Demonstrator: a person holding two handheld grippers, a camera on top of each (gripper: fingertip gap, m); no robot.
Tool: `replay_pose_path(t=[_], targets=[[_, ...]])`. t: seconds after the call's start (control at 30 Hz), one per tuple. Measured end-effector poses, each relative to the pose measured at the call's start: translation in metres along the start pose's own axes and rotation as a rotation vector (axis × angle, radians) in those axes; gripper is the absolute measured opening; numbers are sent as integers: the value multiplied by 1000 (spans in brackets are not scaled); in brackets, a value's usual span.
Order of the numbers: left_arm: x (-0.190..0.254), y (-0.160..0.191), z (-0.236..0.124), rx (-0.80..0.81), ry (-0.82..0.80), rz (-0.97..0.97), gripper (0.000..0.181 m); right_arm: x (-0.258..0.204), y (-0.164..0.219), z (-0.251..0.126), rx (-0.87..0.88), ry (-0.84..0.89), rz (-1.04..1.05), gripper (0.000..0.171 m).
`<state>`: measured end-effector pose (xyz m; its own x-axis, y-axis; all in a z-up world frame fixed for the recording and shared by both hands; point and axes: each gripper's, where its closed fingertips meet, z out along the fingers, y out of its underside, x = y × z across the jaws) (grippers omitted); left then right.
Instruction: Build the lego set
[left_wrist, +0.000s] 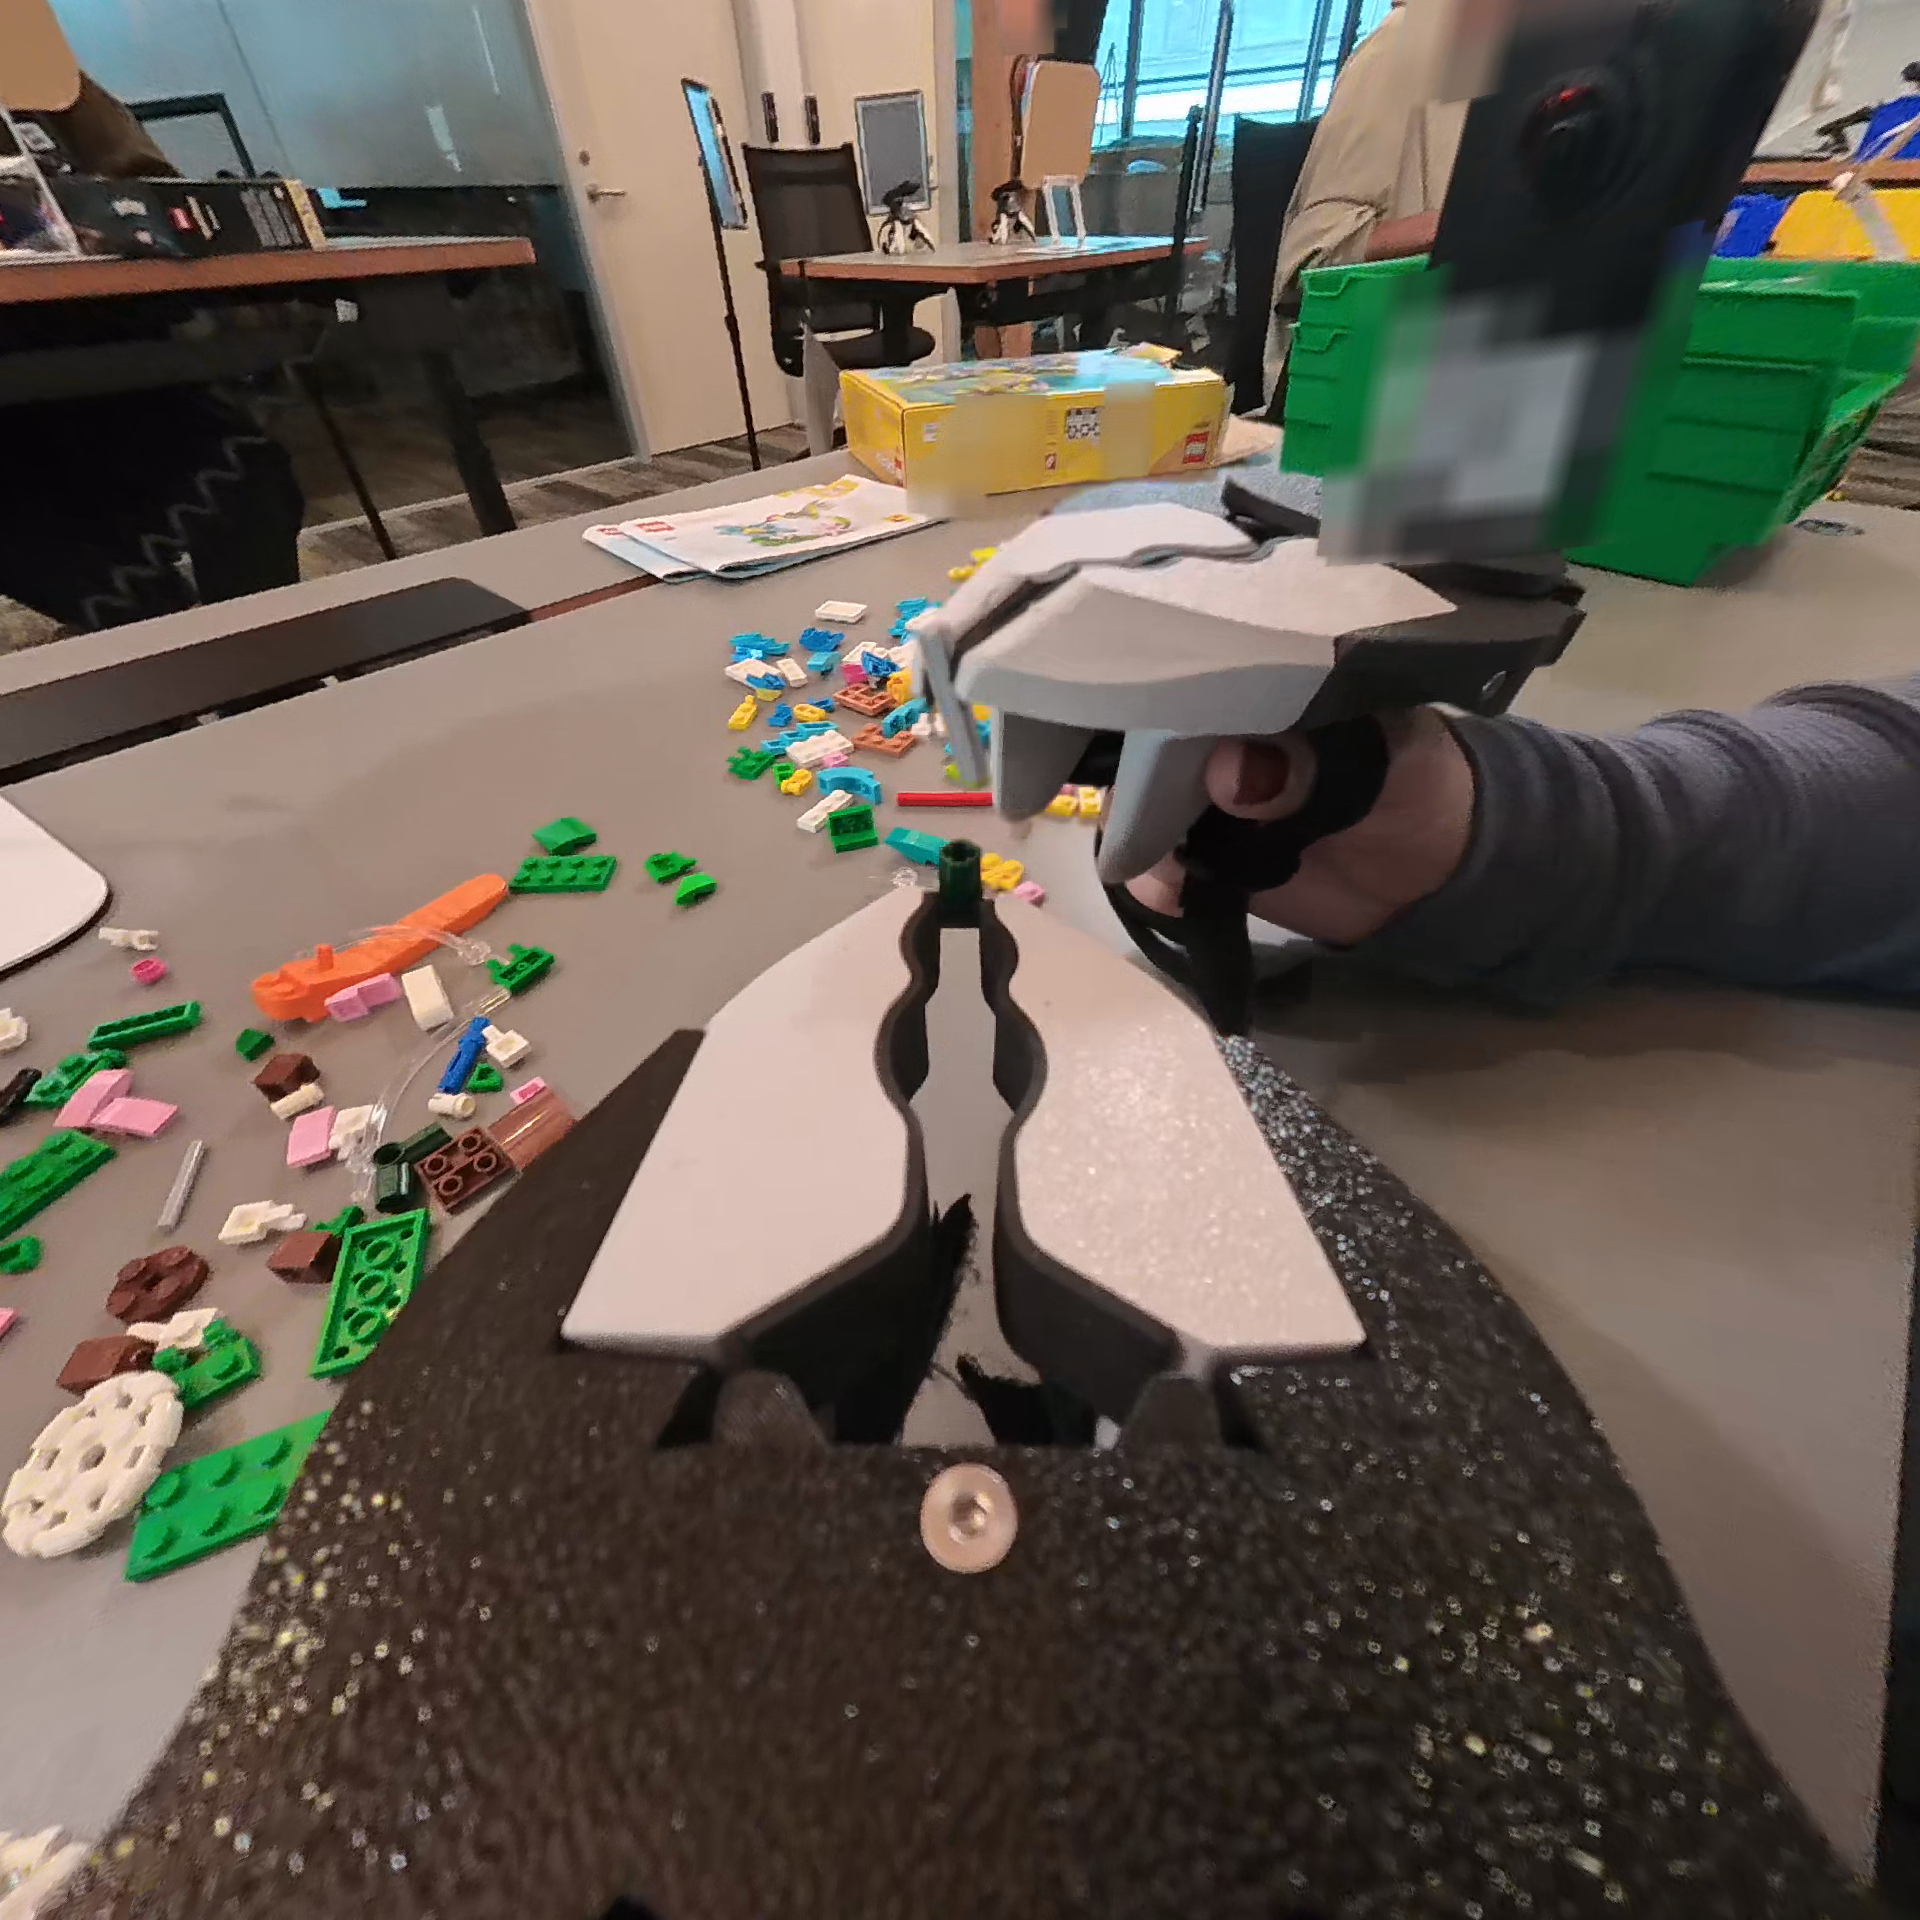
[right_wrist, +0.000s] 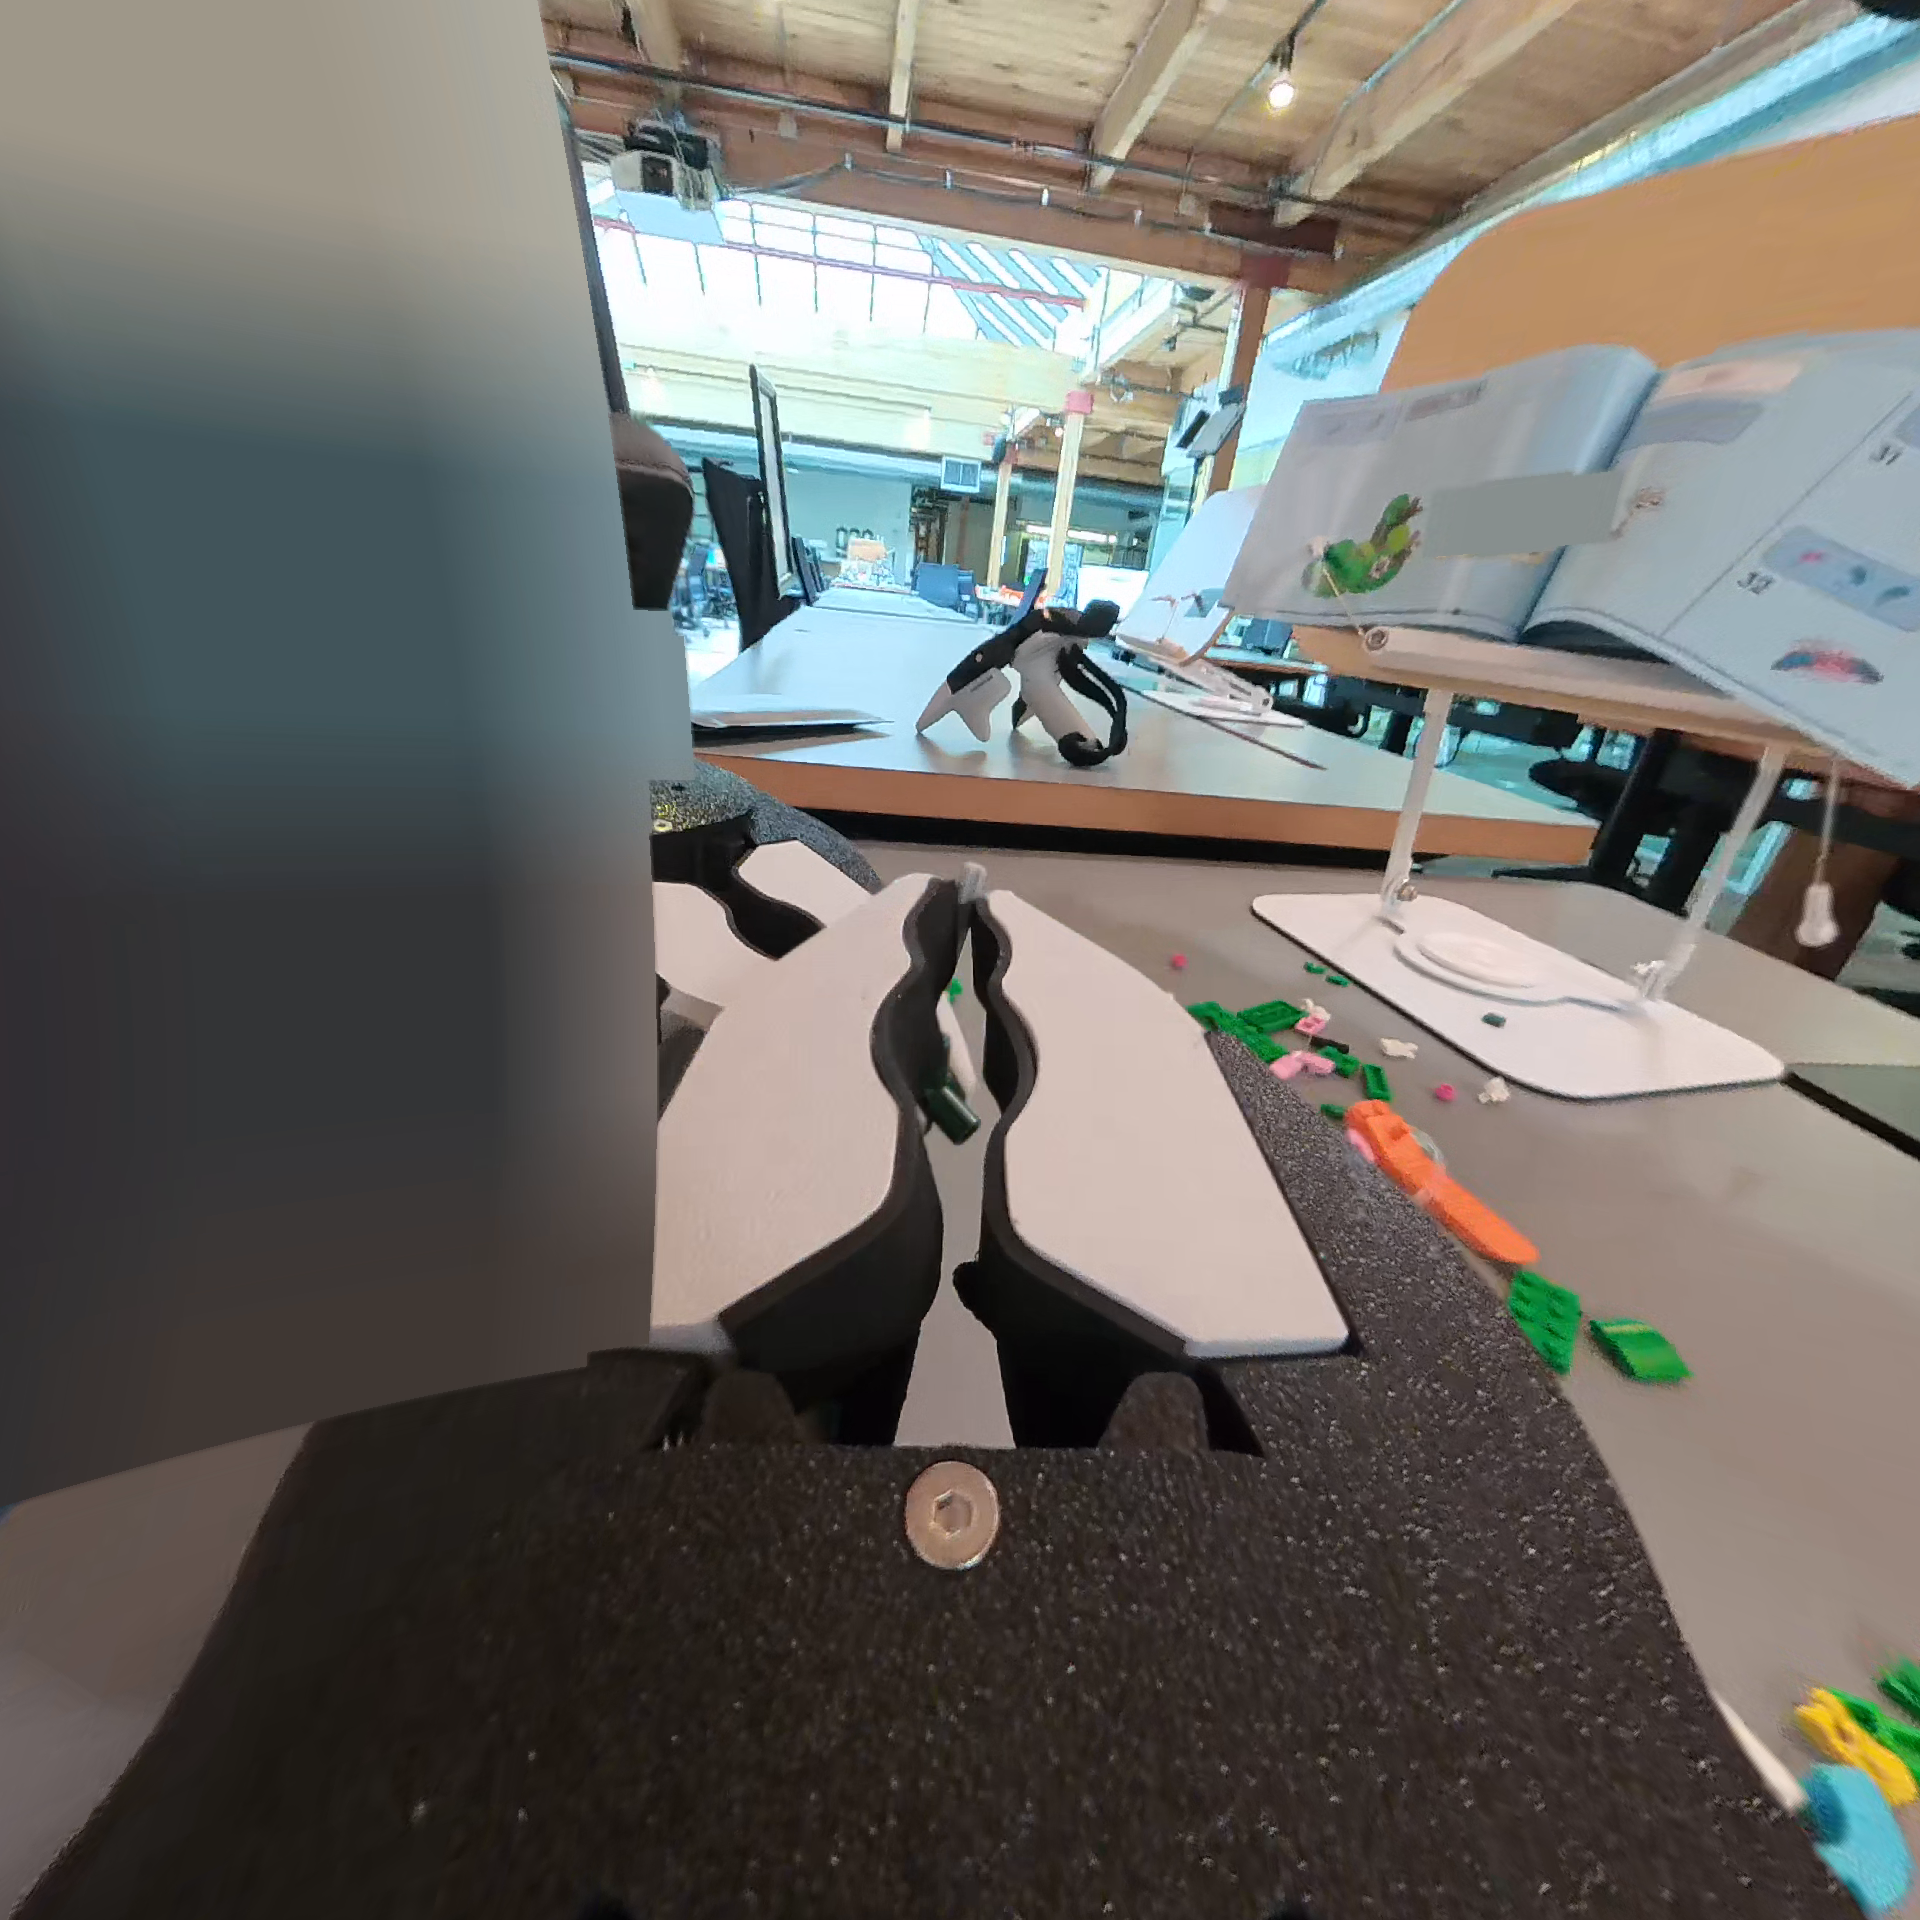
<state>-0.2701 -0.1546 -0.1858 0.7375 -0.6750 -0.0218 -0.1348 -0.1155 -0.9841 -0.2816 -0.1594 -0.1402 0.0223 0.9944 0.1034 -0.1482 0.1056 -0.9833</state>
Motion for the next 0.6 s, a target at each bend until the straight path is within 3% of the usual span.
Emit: replay_pose_path(t=[0.6], targets=[[-10, 2, -1, -15, -33, -78, 7, 5, 20, 12, -104, 70, -26, 3]])
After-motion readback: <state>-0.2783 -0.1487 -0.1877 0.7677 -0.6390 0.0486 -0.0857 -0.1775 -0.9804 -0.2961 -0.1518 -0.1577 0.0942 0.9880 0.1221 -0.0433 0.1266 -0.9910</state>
